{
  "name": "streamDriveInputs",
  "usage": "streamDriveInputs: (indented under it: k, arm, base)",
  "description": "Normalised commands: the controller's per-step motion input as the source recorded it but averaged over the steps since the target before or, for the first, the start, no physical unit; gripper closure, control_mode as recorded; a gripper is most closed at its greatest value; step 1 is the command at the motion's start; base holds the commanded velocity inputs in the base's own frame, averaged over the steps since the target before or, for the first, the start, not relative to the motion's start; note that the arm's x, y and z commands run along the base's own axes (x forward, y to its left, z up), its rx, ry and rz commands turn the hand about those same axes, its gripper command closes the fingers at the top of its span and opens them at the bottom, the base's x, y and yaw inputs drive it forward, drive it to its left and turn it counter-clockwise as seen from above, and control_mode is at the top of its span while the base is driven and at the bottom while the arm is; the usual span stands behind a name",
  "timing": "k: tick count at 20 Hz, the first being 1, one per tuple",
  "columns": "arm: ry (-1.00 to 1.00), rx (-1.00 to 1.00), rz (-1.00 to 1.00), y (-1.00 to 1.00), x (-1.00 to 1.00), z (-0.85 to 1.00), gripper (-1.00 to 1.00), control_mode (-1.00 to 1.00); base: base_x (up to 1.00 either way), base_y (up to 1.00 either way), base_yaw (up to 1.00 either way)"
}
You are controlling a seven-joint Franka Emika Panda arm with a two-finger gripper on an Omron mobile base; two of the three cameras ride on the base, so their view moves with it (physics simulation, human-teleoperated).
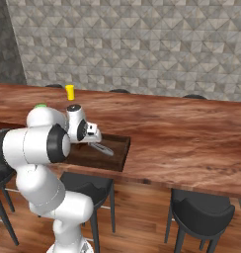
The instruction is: Gather the corn and mushroom from the fridge and place them on a tray on the dining counter. Then gather the chicken drumstick and fish from the fridge and place them on the other tray.
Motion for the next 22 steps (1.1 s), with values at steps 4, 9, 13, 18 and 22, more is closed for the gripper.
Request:
streamDriveInputs:
  k: [4,9,13,18,22]
  arm:
    - [0.0,0.01,-0.05,0.0,0.0,0.0,-1.0,-1.0]
    - [0.0,0.01,-0.09,-0.01,-0.12,0.25,-1.0,-1.0]
    - [0.0,0.01,-0.07,-0.18,-0.34,0.81,-1.0,-1.0]
    - [0.0,0.01,-0.03,-0.46,-0.47,1.0,-1.0,-1.0]
    - [0.0,0.0,-0.04,-0.3,-0.91,1.0,-1.0,-1.0]
  base:
    - [0.0,0.0,0.0]
    - [0.0,0.0,0.0]
    - [0.0,0.0,0.0]
    - [0.0,0.0,0.0]
    - [0.0,0.0,0.0]
